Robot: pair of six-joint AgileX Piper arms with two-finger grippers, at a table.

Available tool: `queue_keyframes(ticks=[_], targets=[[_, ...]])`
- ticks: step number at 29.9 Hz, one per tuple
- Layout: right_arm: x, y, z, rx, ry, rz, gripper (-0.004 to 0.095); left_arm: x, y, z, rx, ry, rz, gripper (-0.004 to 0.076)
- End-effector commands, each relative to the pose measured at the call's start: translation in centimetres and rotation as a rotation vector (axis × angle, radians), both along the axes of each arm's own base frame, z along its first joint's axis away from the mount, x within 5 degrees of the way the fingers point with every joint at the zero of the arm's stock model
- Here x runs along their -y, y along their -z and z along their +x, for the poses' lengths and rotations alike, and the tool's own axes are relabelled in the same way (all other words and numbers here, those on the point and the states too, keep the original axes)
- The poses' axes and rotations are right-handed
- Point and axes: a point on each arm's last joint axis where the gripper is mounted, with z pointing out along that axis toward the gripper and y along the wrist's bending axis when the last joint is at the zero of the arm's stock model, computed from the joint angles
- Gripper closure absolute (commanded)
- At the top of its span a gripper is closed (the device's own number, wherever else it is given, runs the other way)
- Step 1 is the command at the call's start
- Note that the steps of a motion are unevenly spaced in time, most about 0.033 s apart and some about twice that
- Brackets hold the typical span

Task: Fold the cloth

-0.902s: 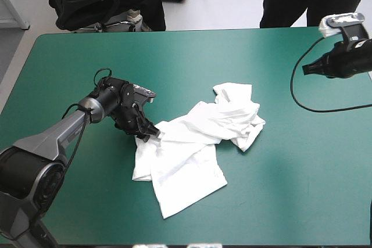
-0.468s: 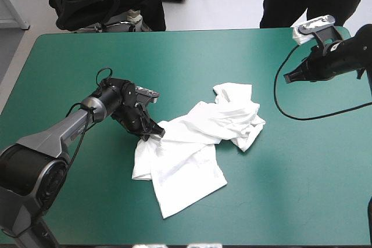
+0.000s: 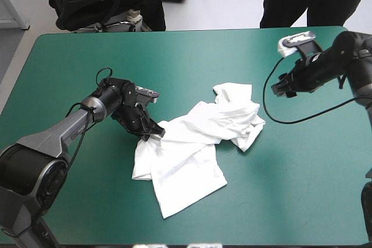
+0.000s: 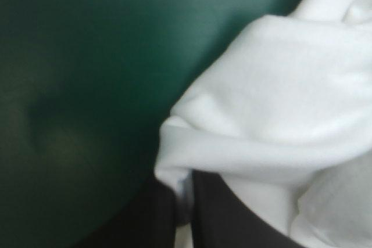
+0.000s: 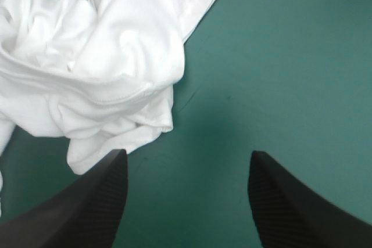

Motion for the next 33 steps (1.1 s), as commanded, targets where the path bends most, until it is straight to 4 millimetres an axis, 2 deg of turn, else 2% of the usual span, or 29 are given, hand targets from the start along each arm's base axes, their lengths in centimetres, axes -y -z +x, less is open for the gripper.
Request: queue_keyframes(ticks=[1,4,8,18,25,29,33], targets=[[-1.6,1.9,0.0,-0.027,-0.048,-0.063,0.0340,0.1,-1.3,0.0,0.042,0.009,-0.017,0.0741],[-2.7,4.6,0.4,-0.058,-0.058,-0.106,0.0385,0.0,-1.3,0.0,0.034,0.017,-0.014,0.0741],[-2.9,7.0,0.8,-0.087,-0.059,-0.115,0.0385,0.0,-1.3,0.0,0.034,0.015,-0.014,0.0741],[-3.8,11.1,3.0,-0.145,-0.081,-0.084,0.0385,0.0,-1.3,0.1,0.043,0.010,-0.017,0.0741],[-7.2,14.1,3.3,-0.197,-0.176,-0.127,0.0399,0.0,-1.3,0.1,0.043,0.010,-0.017,0.0741],[-8.7,15.9,3.3,-0.243,-0.204,-0.165,0.0533,-0.1,-1.3,0.1,0.051,0.013,-0.010,0.0741],[-9.2,16.9,3.3,-0.277,-0.217,-0.165,0.0781,-0.1,-1.3,0.1,0.051,0.013,-0.010,0.0741]])
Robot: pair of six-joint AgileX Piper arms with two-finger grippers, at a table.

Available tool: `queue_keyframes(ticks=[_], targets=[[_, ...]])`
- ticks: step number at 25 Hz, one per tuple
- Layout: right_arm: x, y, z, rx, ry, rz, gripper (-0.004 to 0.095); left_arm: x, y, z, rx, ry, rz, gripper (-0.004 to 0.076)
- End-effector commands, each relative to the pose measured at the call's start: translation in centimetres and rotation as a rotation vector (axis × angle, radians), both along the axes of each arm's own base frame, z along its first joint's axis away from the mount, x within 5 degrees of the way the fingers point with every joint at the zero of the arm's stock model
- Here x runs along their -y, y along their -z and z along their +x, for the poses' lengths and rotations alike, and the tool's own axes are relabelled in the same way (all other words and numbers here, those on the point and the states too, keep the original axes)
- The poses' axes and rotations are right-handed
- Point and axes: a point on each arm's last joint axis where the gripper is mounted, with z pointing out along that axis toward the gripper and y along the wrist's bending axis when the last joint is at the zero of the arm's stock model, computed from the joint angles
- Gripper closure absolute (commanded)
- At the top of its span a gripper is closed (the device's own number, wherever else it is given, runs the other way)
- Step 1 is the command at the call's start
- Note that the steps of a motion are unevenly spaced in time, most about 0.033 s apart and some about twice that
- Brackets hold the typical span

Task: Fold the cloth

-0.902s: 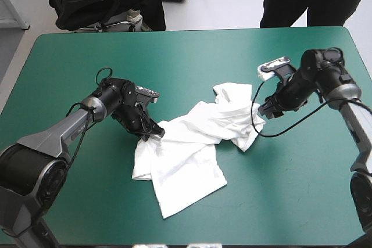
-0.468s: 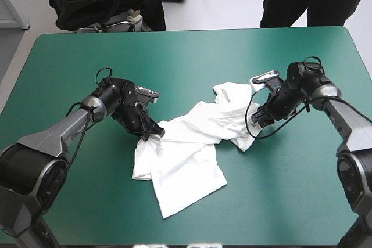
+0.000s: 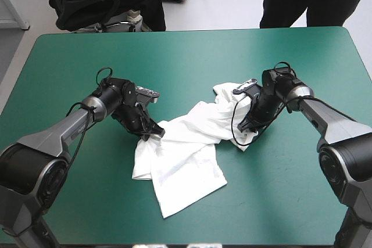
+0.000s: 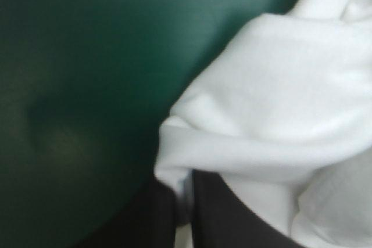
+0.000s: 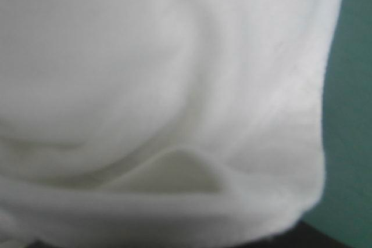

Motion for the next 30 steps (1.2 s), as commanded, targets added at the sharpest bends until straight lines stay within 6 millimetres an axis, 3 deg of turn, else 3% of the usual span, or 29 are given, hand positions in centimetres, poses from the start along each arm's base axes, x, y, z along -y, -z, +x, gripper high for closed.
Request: queue_keyframes(ticks=[1,2,6,9,12,17,18,20,23,24,28,30], targets=[[-1.2,0.8,0.0,-0.010,0.005,0.044,0.0849,0.0,-1.4,0.0,0.052,0.001,-0.012,0.0741],[-1.2,0.8,0.0,-0.011,0.005,0.045,0.0915,0.0,-1.4,0.1,0.055,0.001,-0.011,0.0741],[-1.2,0.4,0.1,-0.007,-0.003,0.037,0.0925,-0.2,-1.6,0.2,0.070,0.009,0.011,0.0741],[-1.2,-1.4,0.1,0.001,-0.006,0.041,0.0925,-0.5,-3.1,0.0,0.116,0.004,0.012,0.0741],[-1.2,-4.8,0.2,0.059,-0.001,0.056,0.0925,-0.9,-5.4,-0.7,0.175,0.007,0.010,0.0741],[-0.4,-12.9,-0.8,0.217,0.024,0.064,0.0925,-1.9,-10.5,-3.1,0.250,0.007,-0.015,0.0741],[-0.2,-14.6,-1.2,0.265,0.031,0.072,0.0925,-2.1,-11.8,-3.6,0.279,0.002,-0.028,0.0741],[0.8,-22.2,-3.3,0.503,0.076,0.136,0.0925,-3.0,-17.9,-5.8,0.456,-0.014,-0.105,0.0741],[1.9,-29.0,-6.2,0.724,0.099,0.198,0.0926,-4.0,-24.2,-8.4,0.641,-0.024,-0.182,0.0741],[2.5,-31.8,-8.0,0.822,0.111,0.234,0.0926,-4.6,-27.5,-10.0,0.732,-0.036,-0.225,0.0741],[4.3,-38.3,-13.2,1.069,0.129,0.337,0.0925,-6.5,-34.9,-14.5,0.957,-0.034,-0.313,0.0741],[4.9,-40.2,-15.4,1.158,0.126,0.383,0.0926,-7.2,-37.1,-16.4,1.032,-0.039,-0.350,0.0741]])
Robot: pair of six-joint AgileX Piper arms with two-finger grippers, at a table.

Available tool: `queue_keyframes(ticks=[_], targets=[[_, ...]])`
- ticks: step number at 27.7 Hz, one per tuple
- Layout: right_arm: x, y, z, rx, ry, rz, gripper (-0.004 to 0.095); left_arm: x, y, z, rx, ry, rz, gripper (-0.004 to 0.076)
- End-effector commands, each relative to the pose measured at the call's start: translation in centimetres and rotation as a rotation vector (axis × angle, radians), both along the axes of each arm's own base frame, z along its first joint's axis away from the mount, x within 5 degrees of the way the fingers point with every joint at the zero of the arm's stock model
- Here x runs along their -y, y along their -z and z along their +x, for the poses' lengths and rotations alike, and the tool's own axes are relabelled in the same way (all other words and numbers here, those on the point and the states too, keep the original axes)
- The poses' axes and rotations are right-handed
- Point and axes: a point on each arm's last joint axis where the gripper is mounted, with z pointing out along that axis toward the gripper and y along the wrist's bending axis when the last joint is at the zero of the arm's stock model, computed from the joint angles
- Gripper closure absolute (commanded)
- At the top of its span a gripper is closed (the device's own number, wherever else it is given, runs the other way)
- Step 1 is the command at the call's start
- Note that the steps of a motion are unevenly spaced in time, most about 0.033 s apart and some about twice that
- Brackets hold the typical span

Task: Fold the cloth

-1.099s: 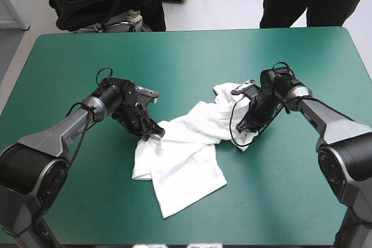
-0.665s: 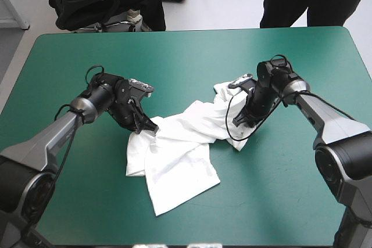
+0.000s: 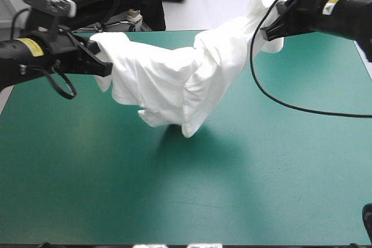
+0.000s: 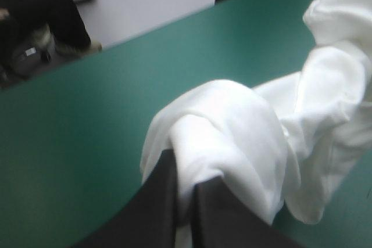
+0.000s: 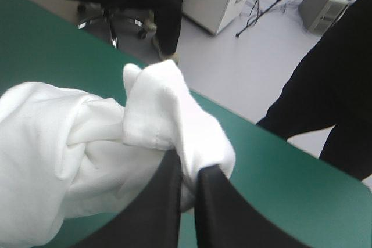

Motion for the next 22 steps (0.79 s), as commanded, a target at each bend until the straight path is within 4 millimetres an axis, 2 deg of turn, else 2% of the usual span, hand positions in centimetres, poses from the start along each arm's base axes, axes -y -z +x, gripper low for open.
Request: queue_keyframes(ticks=[1,2,4,9,13,17,20,22], targets=[[2.0,-4.9,-6.1,0.243,0.003,0.079,0.0926,-1.8,-5.0,-5.0,0.179,0.006,-0.100,0.0741],[2.5,-5.9,-7.8,0.303,0.003,0.098,0.0926,-2.4,-6.3,-6.5,0.236,0.007,-0.128,0.0741],[3.6,-7.2,-11.5,0.384,-0.006,0.131,0.0926,-3.3,-7.5,-9.3,0.299,0.027,-0.167,0.0741],[5.1,-7.9,-16.2,0.435,-0.013,0.152,0.0925,-4.1,-7.9,-12.8,0.323,0.079,-0.220,0.0741],[5.7,-7.1,-18.7,0.402,-0.029,0.151,0.0925,-4.6,-8.3,-15.1,0.353,0.128,-0.263,0.0741],[5.7,-5.1,-18.8,0.320,-0.037,0.138,0.0925,-4.4,-7.8,-15.6,0.324,0.157,-0.287,0.0741],[5.0,-2.8,-17.7,0.213,-0.059,0.130,0.0925,-3.8,-6.3,-14.5,0.233,0.158,-0.286,0.0741],[4.4,-1.1,-16.4,0.132,-0.075,0.121,0.0925,-3.0,-4.3,-12.8,0.133,0.155,-0.266,0.0741]])
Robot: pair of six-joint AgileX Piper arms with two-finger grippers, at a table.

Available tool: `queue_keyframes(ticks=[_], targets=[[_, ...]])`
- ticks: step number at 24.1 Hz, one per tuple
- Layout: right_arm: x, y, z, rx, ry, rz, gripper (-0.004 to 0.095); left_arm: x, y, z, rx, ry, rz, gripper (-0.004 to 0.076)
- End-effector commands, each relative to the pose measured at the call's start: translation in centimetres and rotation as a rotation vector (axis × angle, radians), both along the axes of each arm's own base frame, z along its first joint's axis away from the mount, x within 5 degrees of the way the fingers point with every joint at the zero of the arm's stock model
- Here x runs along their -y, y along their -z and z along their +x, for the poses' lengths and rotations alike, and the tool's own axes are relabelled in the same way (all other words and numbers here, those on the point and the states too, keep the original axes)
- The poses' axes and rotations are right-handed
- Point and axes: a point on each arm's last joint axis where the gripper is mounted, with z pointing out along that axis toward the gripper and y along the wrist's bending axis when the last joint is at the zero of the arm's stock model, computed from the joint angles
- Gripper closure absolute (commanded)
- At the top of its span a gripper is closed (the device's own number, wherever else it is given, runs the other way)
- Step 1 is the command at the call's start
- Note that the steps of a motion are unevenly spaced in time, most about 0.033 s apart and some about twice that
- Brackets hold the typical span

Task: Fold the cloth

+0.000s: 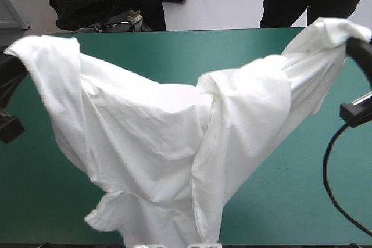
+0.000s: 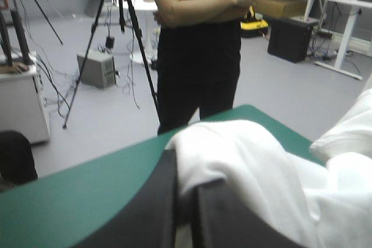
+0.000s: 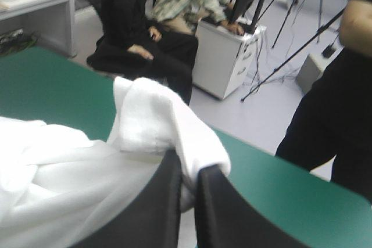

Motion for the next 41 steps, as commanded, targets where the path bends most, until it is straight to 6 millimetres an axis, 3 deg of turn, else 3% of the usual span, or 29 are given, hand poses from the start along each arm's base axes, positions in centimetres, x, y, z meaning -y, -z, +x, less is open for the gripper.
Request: queue_keyframes(ticks=[1,2,4,5,6,8,14,16,20,26,32,35,39,41], targets=[[-1.1,2.9,2.4,-0.135,-0.028,-0.023,0.0925,1.3,3.6,2.7,-0.218,0.022,0.058,0.0741],[-1.5,4.0,3.3,-0.187,-0.042,-0.029,0.0925,1.7,4.9,3.7,-0.277,0.020,0.076,0.0741],[-2.6,7.2,5.9,-0.315,-0.057,-0.050,0.0925,2.7,9.0,6.6,-0.436,0.005,0.146,0.0741],[-3.3,9.5,8.1,-0.389,-0.055,-0.070,0.0925,3.3,12.0,8.7,-0.530,-0.021,0.197,0.0741],[-3.5,10.7,9.1,-0.422,-0.048,-0.086,0.0925,3.6,13.4,9.8,-0.564,-0.037,0.218,0.0741],[-4.7,14.8,13.8,-0.537,-0.017,-0.145,0.0925,4.5,17.1,13.4,-0.620,-0.091,0.266,0.0741],[-6.6,21.4,24.8,-0.627,0.072,-0.296,0.0925,6.3,22.0,22.4,-0.574,-0.231,0.404,0.0741],[-6.3,22.4,27.6,-0.643,0.100,-0.286,0.0925,6.8,23.5,25.1,-0.560,-0.249,0.434,0.0741],[-5.6,22.6,31.2,-0.630,0.121,-0.259,0.0926,7.0,25.2,29.2,-0.586,-0.271,0.408,0.0741],[-5.8,23.9,34.2,-0.606,0.114,-0.240,0.0925,7.3,26.2,33.3,-0.578,-0.282,0.390,0.0741],[-6.2,26.7,35.4,-0.698,0.109,-0.234,0.0873,7.6,27.4,34.0,-0.645,-0.271,0.406,0.0727],[-5.9,26.9,35.7,-0.696,0.100,-0.225,0.0681,7.5,27.6,34.0,-0.642,-0.267,0.454,0.0613],[-4.2,26.0,35.9,-0.705,0.128,-0.165,0.0285,7.2,27.0,33.4,-0.657,-0.252,0.497,0.0303],[-2.7,25.0,35.5,-0.734,0.144,-0.130,0.0155,7.0,25.7,32.7,-0.650,-0.255,0.492,0.0191]])
